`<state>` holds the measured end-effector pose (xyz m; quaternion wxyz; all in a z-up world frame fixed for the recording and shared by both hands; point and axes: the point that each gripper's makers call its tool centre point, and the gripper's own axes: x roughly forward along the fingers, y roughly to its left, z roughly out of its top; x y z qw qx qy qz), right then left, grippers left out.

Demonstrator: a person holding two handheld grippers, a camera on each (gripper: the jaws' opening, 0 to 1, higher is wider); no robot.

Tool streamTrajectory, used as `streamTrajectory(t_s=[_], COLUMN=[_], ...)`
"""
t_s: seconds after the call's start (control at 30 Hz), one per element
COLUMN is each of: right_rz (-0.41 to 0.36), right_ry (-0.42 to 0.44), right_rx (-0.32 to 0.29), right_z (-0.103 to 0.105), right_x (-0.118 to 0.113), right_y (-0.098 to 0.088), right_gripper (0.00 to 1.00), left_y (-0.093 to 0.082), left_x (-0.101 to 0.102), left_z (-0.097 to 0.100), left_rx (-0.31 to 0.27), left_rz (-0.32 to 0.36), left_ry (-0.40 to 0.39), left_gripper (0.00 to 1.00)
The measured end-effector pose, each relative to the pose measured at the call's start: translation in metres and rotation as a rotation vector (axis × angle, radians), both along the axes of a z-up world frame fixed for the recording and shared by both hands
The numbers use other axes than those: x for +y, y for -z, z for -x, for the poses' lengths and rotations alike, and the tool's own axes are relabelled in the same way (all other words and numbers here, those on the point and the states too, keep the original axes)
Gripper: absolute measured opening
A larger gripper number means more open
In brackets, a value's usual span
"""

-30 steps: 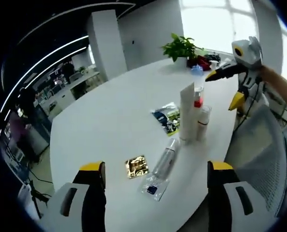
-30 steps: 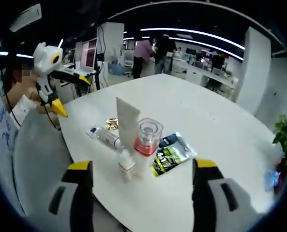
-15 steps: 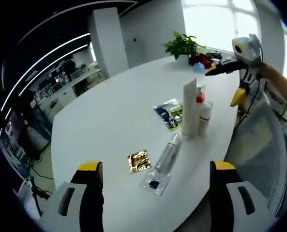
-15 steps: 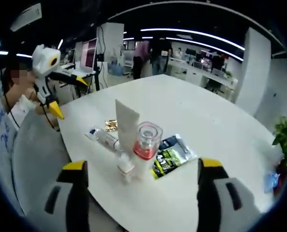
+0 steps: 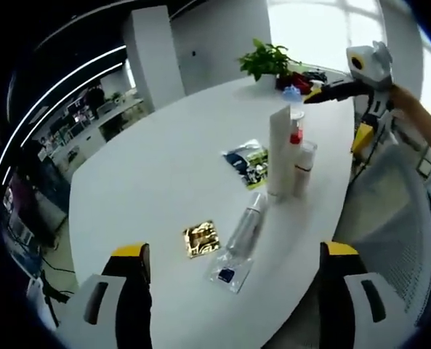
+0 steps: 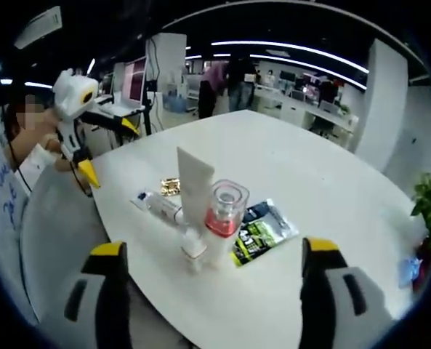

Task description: Arrange the skincare products in the storage area until every visible bottle or jar stands upright without overlapping.

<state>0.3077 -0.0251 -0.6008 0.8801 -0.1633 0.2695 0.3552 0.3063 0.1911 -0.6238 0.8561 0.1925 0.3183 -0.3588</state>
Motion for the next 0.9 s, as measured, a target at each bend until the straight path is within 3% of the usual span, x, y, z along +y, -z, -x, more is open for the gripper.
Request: streamTrajectory(t_s=[0.37, 0.47, 0.53, 0.8, 0.9], right_rz=[0.007, -0.002, -0.001, 0.003, 0.002], right_ry=[0.001, 0.008, 0.007, 0.003, 0.008], right_rx=[0.008, 0.008, 0.005, 0.008, 0.005], right_z=[0.003, 0.003, 0.003, 0.006, 0.006], right_x=[-0.002, -0.002, -0.002, -0.002, -0.004], right_y=[0.002, 0.0, -0.001, -0.002, -0.002], right_gripper=[1.0, 1.0, 1.0, 1.0, 1.0], left_y=[0.03, 0.041, 0.044, 0.057, 0.063], left_x=[-0.009, -0.009, -0.015, -0.032, -0.036], left_z=[-0.008, -0.009, -0.01, -0.016, -0.019], left_rx=[0.05, 0.067, 0.058, 0.093, 0.11], left_rz=[-0.096, -0.185, -0.201, -0.204, -0.213], left_ry=[0.113, 0.159, 0.202, 0.273, 0.287], left_gripper=[0.93, 0.9, 0.87, 0.71, 0.7])
